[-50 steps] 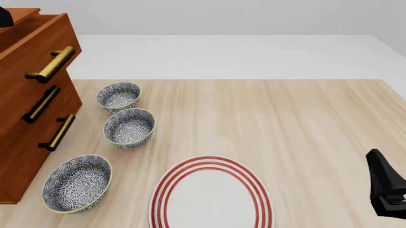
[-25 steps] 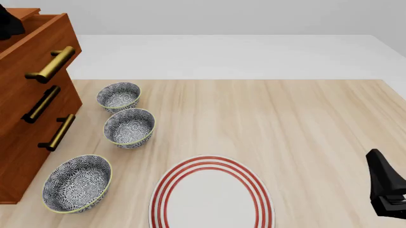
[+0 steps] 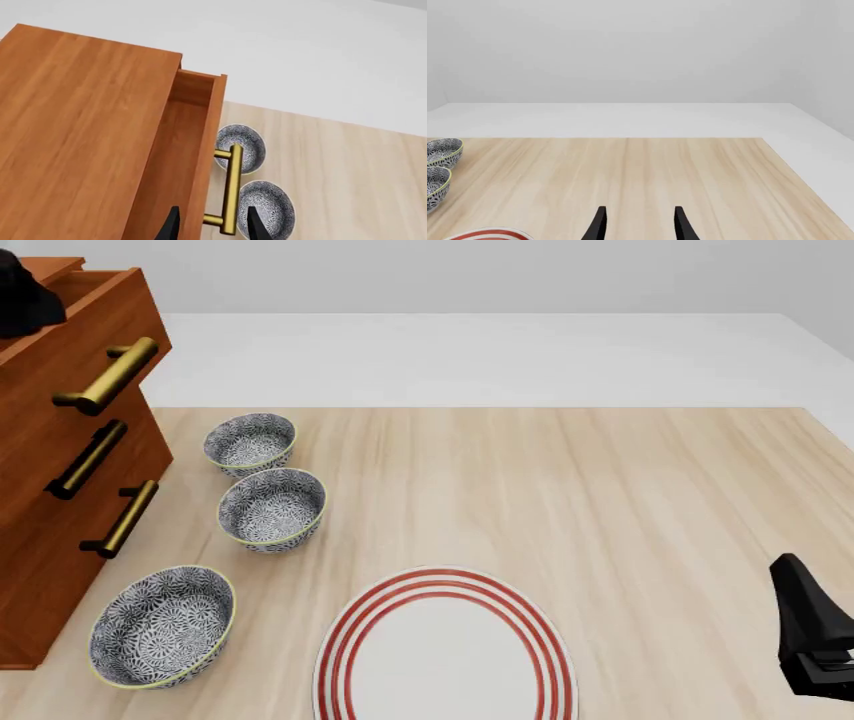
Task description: Open the top drawer of the cabinet.
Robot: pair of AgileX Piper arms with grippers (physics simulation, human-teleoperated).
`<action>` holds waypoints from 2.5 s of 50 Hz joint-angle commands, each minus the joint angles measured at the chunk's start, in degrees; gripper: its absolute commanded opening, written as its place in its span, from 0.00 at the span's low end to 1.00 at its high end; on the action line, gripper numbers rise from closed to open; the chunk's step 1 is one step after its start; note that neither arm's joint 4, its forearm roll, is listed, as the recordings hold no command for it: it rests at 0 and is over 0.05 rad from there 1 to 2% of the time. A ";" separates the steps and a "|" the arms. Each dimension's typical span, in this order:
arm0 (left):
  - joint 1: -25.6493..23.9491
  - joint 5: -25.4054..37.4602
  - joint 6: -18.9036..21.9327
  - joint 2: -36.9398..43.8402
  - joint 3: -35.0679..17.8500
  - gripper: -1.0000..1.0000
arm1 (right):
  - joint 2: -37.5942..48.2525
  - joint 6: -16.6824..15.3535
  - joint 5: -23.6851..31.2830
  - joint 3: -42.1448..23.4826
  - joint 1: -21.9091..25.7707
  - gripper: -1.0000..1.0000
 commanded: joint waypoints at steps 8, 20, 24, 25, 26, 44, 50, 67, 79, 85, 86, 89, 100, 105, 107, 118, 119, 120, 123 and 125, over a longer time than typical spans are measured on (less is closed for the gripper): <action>1.01 -1.10 -0.65 2.44 -0.31 1.00 | 0.00 0.00 0.00 0.00 -0.01 1.00; 1.02 -2.22 -0.33 4.00 0.31 1.00 | 0.00 -0.01 0.00 0.00 0.00 1.00; 0.72 -2.61 -0.48 4.59 0.65 1.00 | 0.00 0.00 0.00 0.00 0.00 1.00; 0.59 -2.69 -0.56 4.87 0.74 1.00 | 0.01 0.00 0.00 0.00 0.00 1.00; 0.42 -2.68 -0.91 5.01 0.81 1.00 | 0.00 -0.01 0.00 0.00 -0.02 1.00; -2.91 -3.72 -1.33 8.31 2.29 1.00 | 0.00 0.00 0.00 0.00 0.00 1.00; -3.33 -3.85 -1.60 9.01 2.17 1.00 | 0.01 0.00 0.00 0.00 0.00 1.00; -5.11 -3.63 -2.30 8.31 3.05 1.00 | 0.01 -0.01 0.00 0.00 0.00 1.00; -7.27 -2.99 -2.76 8.39 2.12 1.00 | 0.00 0.00 0.00 0.00 0.00 1.00; -8.38 -3.34 -3.24 8.49 2.69 1.00 | 0.00 0.00 0.00 0.00 0.00 1.00; -8.46 -3.43 -3.43 8.60 2.75 1.00 | 0.00 -0.01 0.00 0.00 0.00 1.00; -9.02 -3.51 -3.99 8.79 2.75 1.00 | 0.01 0.00 0.00 0.00 0.00 1.00; -11.13 -4.52 -5.11 10.96 2.25 1.00 | 0.00 0.01 0.00 0.00 0.00 1.00; -11.90 -4.66 -5.26 11.81 1.92 1.00 | 0.00 0.00 0.00 0.00 0.00 1.00; -12.07 -4.66 -5.41 12.31 1.63 1.00 | 0.00 -0.01 0.00 0.00 0.01 1.00; -13.94 -4.68 -5.86 15.20 -0.07 1.00 | 0.00 -0.01 0.00 0.00 0.01 1.00; -14.00 -4.70 -5.93 15.41 -0.23 1.00 | 0.00 -0.02 0.00 0.00 0.00 1.00; -14.30 -4.63 -6.01 15.74 -0.49 1.00 | -0.01 -0.01 0.00 0.00 -0.01 1.00; -14.93 -4.71 -6.36 16.61 -1.05 1.00 | 0.00 0.00 0.00 0.00 0.00 1.00; -15.23 -4.83 -6.39 17.13 -1.25 1.00 | 0.01 0.00 0.00 0.00 -0.01 1.00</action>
